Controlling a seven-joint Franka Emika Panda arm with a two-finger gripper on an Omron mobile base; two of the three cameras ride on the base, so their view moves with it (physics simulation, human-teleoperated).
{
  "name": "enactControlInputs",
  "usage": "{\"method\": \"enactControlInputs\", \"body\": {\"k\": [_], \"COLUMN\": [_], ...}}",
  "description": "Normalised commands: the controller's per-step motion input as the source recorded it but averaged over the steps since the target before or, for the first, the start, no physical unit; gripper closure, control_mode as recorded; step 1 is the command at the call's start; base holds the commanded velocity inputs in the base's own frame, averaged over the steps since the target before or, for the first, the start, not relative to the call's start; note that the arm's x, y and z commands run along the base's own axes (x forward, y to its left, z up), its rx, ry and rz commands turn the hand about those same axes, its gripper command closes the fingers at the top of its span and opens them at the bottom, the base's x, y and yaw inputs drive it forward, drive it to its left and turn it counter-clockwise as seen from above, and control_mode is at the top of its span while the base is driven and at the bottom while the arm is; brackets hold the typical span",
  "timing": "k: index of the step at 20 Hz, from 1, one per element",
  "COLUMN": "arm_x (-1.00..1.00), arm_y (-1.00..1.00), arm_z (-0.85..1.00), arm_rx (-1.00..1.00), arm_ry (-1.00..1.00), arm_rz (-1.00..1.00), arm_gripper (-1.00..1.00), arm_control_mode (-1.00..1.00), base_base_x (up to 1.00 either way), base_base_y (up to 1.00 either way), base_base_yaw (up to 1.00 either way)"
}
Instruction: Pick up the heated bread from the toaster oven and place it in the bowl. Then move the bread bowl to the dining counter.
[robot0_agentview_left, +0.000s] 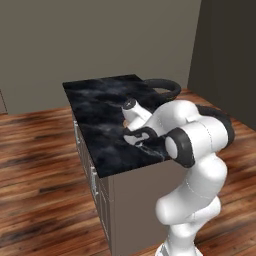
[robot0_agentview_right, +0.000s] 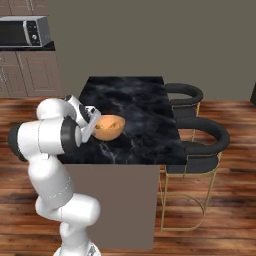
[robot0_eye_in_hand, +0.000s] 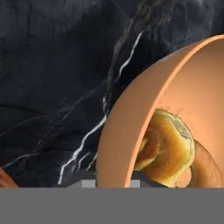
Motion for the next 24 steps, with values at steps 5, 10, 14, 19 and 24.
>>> {"method": "enactControlInputs", "body": {"k": [5, 10, 14, 19, 24], "arm_x": [-0.14, -0.74, -1.00, -1.00, -1.00], "arm_y": [0.00, 0.11, 0.29, -0.14, -0.77], "arm_z": [-0.05, 0.30, 0.90, 0.37, 0.00], "arm_rx": [-0.01, 0.00, 0.00, 0.10, 0.23], "arm_ry": [-0.01, -0.10, -0.20, -0.25, -0.29], "arm_rz": [0.00, 0.00, 0.00, 0.00, 0.00], "arm_gripper": [-1.00, -1.00, -1.00, -1.00, -1.00], "arm_control_mode": [-1.00, -1.00, -1.00, -1.00, -1.00], "base_base_x": [0.00, 0.00, 0.00, 0.00, 0.00], "base_base_y": [0.00, 0.00, 0.00, 0.00, 0.00], "base_base_yaw": [0.00, 0.00, 0.00, 0.00, 0.00]}}
